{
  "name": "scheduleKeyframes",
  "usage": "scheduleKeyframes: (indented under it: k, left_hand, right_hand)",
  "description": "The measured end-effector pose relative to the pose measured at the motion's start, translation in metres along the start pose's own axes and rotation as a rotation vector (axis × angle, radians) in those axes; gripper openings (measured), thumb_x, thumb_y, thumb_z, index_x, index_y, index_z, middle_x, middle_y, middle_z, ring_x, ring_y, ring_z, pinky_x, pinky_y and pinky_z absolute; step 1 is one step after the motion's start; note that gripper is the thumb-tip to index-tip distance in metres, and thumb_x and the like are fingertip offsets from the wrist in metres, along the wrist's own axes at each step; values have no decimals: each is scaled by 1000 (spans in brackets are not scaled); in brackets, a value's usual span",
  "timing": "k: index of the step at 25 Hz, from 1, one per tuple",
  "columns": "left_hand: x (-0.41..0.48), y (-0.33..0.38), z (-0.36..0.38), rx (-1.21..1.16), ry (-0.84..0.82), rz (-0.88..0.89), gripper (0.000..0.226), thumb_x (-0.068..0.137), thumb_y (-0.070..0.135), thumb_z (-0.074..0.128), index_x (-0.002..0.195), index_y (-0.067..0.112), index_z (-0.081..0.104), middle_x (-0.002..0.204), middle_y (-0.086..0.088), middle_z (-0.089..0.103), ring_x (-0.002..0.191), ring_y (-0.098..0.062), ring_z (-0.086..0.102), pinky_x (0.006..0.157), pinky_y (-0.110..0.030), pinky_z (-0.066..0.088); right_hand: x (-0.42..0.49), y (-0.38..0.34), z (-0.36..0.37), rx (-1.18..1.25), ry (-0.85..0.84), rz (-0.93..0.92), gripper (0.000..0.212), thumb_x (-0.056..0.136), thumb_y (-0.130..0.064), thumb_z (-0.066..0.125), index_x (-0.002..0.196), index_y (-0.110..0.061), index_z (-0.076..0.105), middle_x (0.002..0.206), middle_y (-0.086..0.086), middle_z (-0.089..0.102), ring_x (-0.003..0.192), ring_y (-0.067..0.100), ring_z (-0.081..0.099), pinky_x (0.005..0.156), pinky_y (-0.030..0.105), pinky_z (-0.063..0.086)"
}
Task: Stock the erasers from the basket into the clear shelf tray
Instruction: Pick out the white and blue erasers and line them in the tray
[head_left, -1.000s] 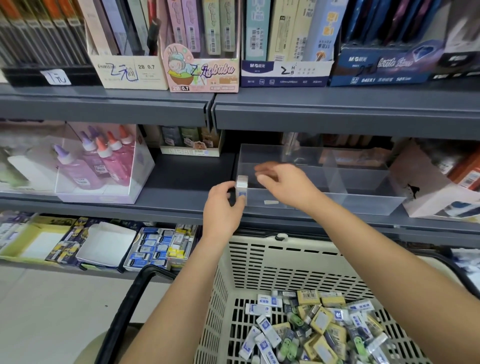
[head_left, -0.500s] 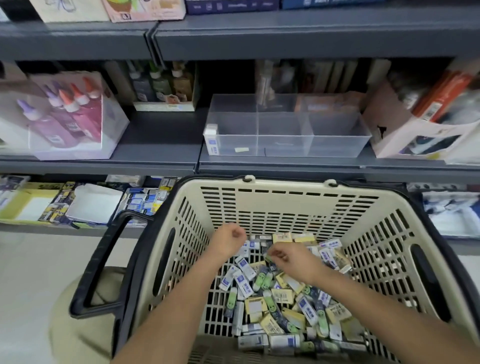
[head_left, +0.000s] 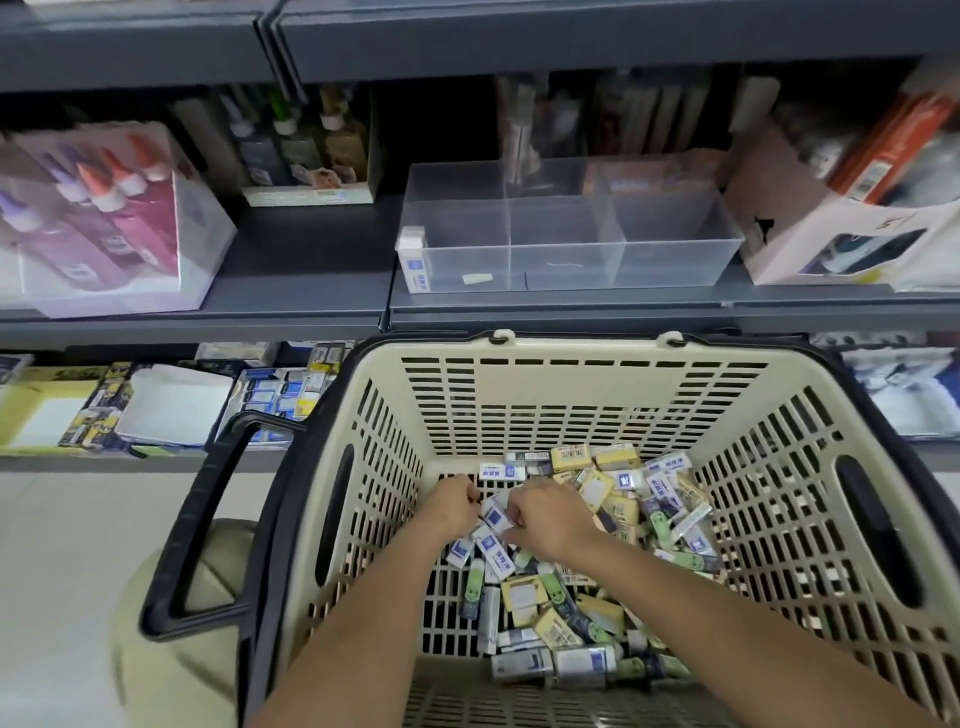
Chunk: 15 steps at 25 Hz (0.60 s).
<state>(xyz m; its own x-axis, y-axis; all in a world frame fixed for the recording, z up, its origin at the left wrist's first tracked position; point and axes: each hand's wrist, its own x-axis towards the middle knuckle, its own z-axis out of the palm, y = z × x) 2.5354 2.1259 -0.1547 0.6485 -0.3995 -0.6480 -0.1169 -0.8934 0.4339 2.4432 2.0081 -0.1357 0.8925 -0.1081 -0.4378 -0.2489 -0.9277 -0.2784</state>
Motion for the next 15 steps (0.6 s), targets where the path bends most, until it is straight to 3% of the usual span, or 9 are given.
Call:
scheduleKeyframes:
  k: [3, 5, 6, 10, 15]
  left_hand:
    - [-3, 3, 2, 115, 27, 56, 35, 90, 8, 54, 124, 14, 53, 124, -8, 55, 99, -21, 59, 80, -31, 52]
    - [-6, 7, 4, 135, 68, 93, 38, 90, 15, 57, 127, 20, 51, 125, -6, 51, 89, -19, 57, 68, -25, 47]
    - [-6, 10, 6, 156, 65, 112, 40, 90, 20, 59, 128, 20, 49, 126, -6, 50, 89, -19, 57, 69, -26, 46]
    - [-4, 19, 11, 284, -12, 148, 40, 87, 23, 64, 124, 14, 52, 124, -10, 53, 104, -27, 57, 85, -35, 48]
    - [-8, 19, 6, 39, 3, 102, 17, 84, 12, 64, 94, 19, 52, 104, -4, 60, 87, -22, 60, 71, -30, 47]
  right_hand:
    - [-3, 4, -9, 258, 12, 68, 14, 87, -34, 57, 90, -20, 54, 92, 2, 63, 87, 20, 60, 74, 33, 47]
    - [-3, 12, -17, 444, 63, 141, 14, 88, -25, 59, 80, -20, 48, 74, -1, 59, 68, 16, 57, 65, 31, 49]
    - [-4, 18, -21, 487, 89, 172, 17, 88, -22, 60, 77, -20, 47, 69, -2, 55, 62, 13, 53, 62, 29, 47]
    - [-16, 45, -30, 546, 101, 216, 14, 87, -22, 62, 82, -19, 50, 73, -1, 55, 64, 10, 52, 57, 22, 44]
    - [-28, 48, -29, 687, 92, 229, 11, 87, -19, 63, 86, -17, 52, 81, 5, 56, 72, 16, 52, 60, 20, 43]
